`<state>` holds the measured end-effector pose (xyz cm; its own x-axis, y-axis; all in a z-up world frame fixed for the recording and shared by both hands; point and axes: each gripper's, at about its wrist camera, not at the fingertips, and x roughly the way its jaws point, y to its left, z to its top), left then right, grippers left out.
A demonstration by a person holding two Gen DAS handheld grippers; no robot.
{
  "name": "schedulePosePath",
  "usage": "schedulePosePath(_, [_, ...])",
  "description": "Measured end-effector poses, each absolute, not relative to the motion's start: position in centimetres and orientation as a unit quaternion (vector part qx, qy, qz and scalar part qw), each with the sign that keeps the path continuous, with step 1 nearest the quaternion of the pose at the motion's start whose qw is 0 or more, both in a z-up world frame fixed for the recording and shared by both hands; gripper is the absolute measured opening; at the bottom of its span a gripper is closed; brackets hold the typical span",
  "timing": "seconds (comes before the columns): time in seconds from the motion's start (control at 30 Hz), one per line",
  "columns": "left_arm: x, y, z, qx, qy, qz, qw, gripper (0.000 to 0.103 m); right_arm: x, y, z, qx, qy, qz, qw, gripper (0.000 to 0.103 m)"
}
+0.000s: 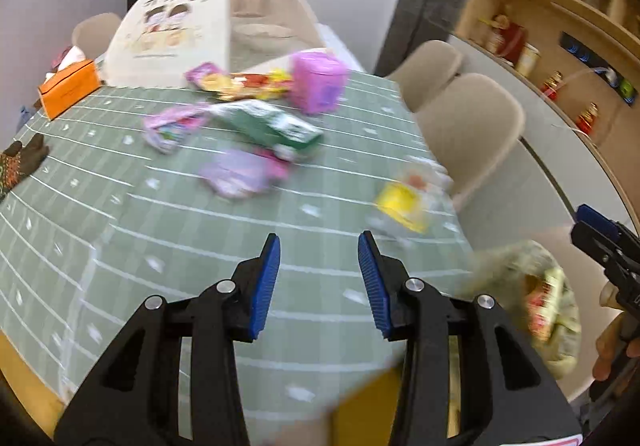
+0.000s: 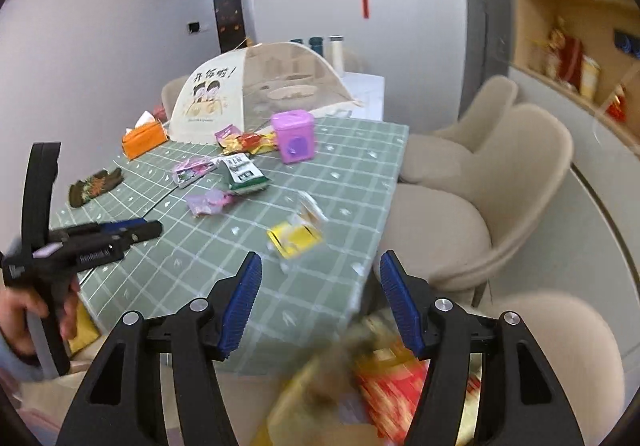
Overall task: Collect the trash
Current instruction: 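Grasp the milk carton with the right tool while the left tool grasps a pink wrapper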
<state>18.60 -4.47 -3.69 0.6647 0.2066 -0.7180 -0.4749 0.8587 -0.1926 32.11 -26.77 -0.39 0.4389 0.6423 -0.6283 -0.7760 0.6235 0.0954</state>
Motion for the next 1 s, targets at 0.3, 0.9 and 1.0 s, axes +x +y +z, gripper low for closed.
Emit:
schedulePosePath(0.3, [21.0, 14.8, -5.5, -0.202, 0.382, 0.169, 0.886, 0.039, 34.9, -11.2, -2.6, -0.094, 0.384, 0.433, 0.810, 0.058])
schedulePosePath(0.9, [30.8, 24.2, -9.8, -0.163, 0.454, 0.057, 0.874, 0.039, 40.5, 5.9, -7.8, -0.209, 0.422, 0.463, 0.751, 0.058])
schedulePosePath(1.0, [30.7, 24.3, -10.8, -0.169, 0.468, 0.054, 0.866, 0.039, 41.8, 7.4, -9.1, -0.229, 0.435, 0.458, 0.741, 0.058])
